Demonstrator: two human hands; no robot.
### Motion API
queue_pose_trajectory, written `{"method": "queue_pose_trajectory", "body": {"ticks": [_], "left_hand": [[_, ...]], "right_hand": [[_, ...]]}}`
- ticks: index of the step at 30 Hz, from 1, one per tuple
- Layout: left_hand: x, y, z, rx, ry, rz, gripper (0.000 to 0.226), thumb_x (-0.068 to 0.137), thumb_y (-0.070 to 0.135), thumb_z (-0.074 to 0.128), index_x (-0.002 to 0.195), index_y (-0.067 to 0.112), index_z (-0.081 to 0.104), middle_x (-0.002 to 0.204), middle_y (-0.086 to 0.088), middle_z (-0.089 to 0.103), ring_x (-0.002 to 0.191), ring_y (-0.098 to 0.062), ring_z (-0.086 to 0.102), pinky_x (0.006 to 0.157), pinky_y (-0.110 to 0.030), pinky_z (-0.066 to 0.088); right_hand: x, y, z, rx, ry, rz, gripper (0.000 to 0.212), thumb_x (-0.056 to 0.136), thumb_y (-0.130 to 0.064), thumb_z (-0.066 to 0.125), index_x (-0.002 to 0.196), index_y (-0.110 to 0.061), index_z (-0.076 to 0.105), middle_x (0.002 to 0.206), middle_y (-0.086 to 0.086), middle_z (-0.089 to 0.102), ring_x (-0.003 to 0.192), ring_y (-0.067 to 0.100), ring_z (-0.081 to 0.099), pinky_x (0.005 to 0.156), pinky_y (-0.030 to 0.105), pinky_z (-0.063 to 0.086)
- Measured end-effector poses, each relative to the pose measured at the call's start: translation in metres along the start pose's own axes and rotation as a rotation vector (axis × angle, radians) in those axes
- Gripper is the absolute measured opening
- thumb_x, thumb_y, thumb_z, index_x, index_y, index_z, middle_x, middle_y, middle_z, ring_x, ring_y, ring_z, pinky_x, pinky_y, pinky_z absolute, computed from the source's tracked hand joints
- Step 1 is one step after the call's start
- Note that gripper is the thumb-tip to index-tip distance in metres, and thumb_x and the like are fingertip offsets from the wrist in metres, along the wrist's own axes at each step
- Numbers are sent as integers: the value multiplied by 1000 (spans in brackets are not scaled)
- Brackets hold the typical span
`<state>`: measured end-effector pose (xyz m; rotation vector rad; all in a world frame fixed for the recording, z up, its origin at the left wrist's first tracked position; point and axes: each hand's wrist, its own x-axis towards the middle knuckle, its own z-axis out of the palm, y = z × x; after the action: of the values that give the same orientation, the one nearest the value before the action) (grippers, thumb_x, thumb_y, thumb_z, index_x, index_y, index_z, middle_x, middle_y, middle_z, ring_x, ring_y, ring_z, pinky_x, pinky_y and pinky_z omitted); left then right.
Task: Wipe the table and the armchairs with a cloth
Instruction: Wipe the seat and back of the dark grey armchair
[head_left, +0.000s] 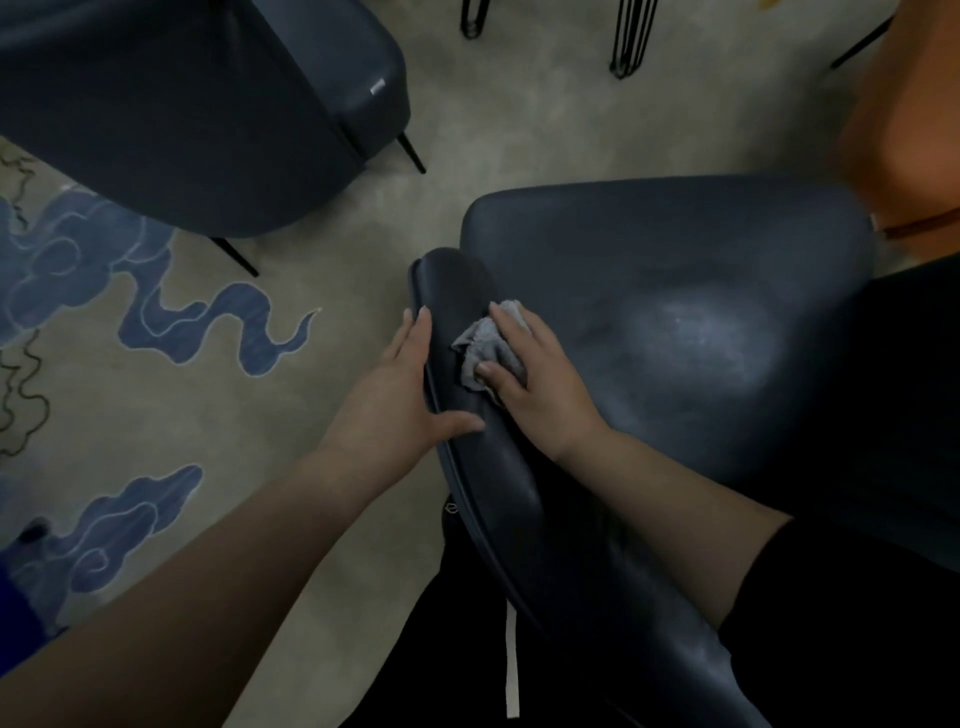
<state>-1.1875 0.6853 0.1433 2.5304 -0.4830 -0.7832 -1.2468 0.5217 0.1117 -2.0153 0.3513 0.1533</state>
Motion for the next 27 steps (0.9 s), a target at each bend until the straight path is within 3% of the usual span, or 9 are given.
{"method": "queue_pose_trajectory", "body": {"ticks": [3, 7, 11, 14, 18, 22, 27], "left_hand": [[2, -3, 0, 6, -14, -10, 134, 53, 56, 82, 151, 27, -5, 156, 2, 23, 133, -16, 39, 92, -19, 32], [2, 3, 1, 145, 41, -43, 135, 53, 60, 80, 150, 25, -7, 151, 1, 34, 123, -21, 49, 79, -24, 38], [1, 8, -3, 292, 32, -31, 133, 56, 69, 73, 150, 23, -9, 153, 0, 29, 122, -22, 49, 86, -32, 44], [2, 15, -5, 405, 29, -32, 132, 58, 72, 69, 149, 21, -11, 155, 2, 25, 121, -21, 50, 82, -32, 43], [3, 20, -8, 436, 6, -46, 131, 59, 71, 70, 149, 21, -12, 156, 4, 20, 125, -20, 46, 86, -34, 45], [3, 24, -9, 465, -23, -61, 132, 60, 69, 71, 149, 18, -10, 156, 2, 21, 125, -23, 45, 90, -36, 46], [5, 27, -8, 465, -34, -85, 131, 59, 66, 74, 150, 16, -5, 155, -2, 25, 125, -27, 45, 90, -39, 47]], "right_hand": [[24, -6, 5, -19, -15, -40, 64, 90, -32, 60, 146, -17, 32, 155, 9, 20, 143, 15, 17, 115, 23, 17], [48, -4, 10, 1, 8, -20, 61, 90, -36, 59, 144, -21, 35, 153, 8, 25, 141, 15, 22, 109, 18, 18], [71, 2, 15, 41, 45, -4, 51, 94, -31, 55, 142, -20, 40, 149, 9, 34, 139, 17, 28, 107, 16, 19], [90, 5, 11, 53, 33, 24, 45, 97, -25, 50, 140, -15, 43, 144, 11, 42, 135, 21, 36, 109, 24, 26], [95, 6, 6, 102, 9, 75, 38, 98, -25, 46, 135, -17, 49, 133, 9, 54, 124, 23, 48, 95, 24, 34], [64, 13, 4, 113, 48, 124, 34, 97, -25, 48, 129, -17, 56, 124, 10, 60, 115, 21, 54, 89, 22, 37], [-3, 25, -3, 132, 17, 194, 37, 96, -26, 49, 133, -26, 50, 121, 0, 59, 108, 10, 53, 92, 22, 42]]}}
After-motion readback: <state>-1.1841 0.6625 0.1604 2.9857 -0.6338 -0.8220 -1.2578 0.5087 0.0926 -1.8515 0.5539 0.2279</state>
